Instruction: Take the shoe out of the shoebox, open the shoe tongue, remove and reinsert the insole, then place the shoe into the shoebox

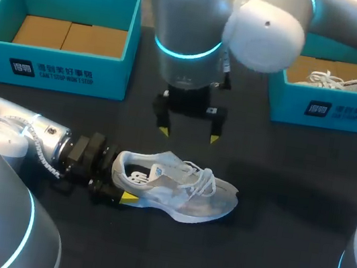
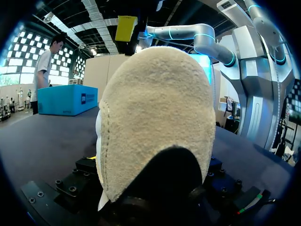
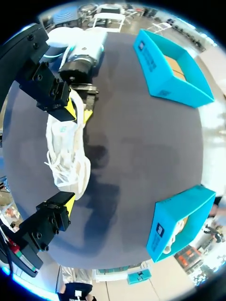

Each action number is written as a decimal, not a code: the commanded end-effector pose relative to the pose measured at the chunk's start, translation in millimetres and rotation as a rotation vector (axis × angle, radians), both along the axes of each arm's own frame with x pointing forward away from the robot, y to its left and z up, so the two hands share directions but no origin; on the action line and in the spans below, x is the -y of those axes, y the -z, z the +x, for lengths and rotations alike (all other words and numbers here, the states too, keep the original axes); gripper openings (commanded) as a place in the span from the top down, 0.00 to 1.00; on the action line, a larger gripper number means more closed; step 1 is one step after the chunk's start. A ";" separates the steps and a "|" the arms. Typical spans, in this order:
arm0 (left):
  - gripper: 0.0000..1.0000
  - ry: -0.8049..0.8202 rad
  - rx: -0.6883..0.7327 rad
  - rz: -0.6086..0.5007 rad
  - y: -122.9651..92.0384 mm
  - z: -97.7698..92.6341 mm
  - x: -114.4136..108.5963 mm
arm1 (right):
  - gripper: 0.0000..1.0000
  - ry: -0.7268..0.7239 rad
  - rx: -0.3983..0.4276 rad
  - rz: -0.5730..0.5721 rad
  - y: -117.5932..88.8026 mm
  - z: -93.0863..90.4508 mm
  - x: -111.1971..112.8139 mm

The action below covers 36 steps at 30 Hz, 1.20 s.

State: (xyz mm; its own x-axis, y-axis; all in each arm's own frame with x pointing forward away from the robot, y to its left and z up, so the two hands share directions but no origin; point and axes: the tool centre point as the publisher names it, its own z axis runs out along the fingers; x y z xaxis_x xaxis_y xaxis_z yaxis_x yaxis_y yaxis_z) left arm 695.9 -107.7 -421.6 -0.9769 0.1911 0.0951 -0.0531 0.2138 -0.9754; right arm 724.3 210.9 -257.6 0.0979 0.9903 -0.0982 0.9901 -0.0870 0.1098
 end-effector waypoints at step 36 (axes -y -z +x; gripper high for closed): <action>1.00 0.002 0.000 -0.001 1.7 0.9 -1.0 | 0.00 0.122 0.019 -0.271 63.7 -48.0 -57.2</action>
